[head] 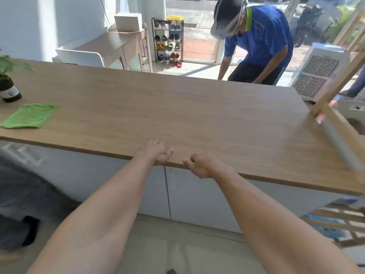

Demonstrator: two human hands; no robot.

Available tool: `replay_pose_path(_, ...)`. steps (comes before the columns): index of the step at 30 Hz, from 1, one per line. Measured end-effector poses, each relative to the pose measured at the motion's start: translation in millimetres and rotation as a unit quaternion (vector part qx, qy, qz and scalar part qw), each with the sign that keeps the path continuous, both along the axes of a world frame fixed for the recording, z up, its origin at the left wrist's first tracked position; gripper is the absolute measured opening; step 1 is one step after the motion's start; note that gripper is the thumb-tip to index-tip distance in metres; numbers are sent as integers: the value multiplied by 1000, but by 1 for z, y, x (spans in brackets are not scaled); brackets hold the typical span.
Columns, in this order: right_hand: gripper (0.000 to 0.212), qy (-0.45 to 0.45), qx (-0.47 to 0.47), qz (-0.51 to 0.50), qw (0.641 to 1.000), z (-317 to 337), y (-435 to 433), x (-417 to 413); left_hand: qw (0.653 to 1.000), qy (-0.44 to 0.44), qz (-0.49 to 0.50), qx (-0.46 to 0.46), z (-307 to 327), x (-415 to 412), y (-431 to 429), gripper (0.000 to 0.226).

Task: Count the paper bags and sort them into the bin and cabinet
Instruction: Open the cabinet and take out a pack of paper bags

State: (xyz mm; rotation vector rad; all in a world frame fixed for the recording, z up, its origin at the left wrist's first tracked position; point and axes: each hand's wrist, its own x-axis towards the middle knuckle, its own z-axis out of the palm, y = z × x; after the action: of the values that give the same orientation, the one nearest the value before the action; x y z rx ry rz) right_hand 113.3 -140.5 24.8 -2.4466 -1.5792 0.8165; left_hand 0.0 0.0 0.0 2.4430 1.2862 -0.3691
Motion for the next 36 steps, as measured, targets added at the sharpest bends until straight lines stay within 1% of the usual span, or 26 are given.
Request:
replay_pose_path(2,55,43,-54,-14,998,-13,4,-10,1000,-5,-2,-6,-5,-6,3,70)
replay_pose_path(5,62,74,-115,-36,990,-39,11,-25,1000,-17,-3,-1,-14,-15,6,72)
replay_pose_path(7,61,102,-136,-56,984,-52,17,-34,999,-29,-12,12,-19,-19,8,72)
replay_pose_path(9,57,144,-136,-90,976,-65,24,-41,998,-47,-17,34,-24,-24,8,73)
replay_pose_path(13,55,261,-126,-191,938,-83,39,-53,996,-80,-19,47,-28,-26,8,74)
replay_pose_path(15,48,344,-99,-253,899,-85,45,-58,995,-85,-20,50,-28,-26,10,74)
replay_pose_path(16,45,366,-83,-282,883,-83,46,-59,995,-84,-19,48,-28,-26,10,74)
replay_pose_path(19,41,376,-41,-333,864,-90,46,-63,994,-94,-18,47,-31,-27,11,76)
replay_pose_path(23,36,347,7,-336,876,-104,41,-66,994,-97,-20,54,-33,-26,11,76)
replay_pose_path(27,33,316,16,-310,897,-117,30,-72,993,-100,-20,54,-33,-21,8,75)
replay_pose_path(32,33,323,18,-278,904,-118,6,-85,992,-106,-43,48,-29,-13,-3,70)
replay_pose_path(36,29,329,26,-262,907,-121,-15,-96,990,-114,-65,55,-26,-9,-21,67)
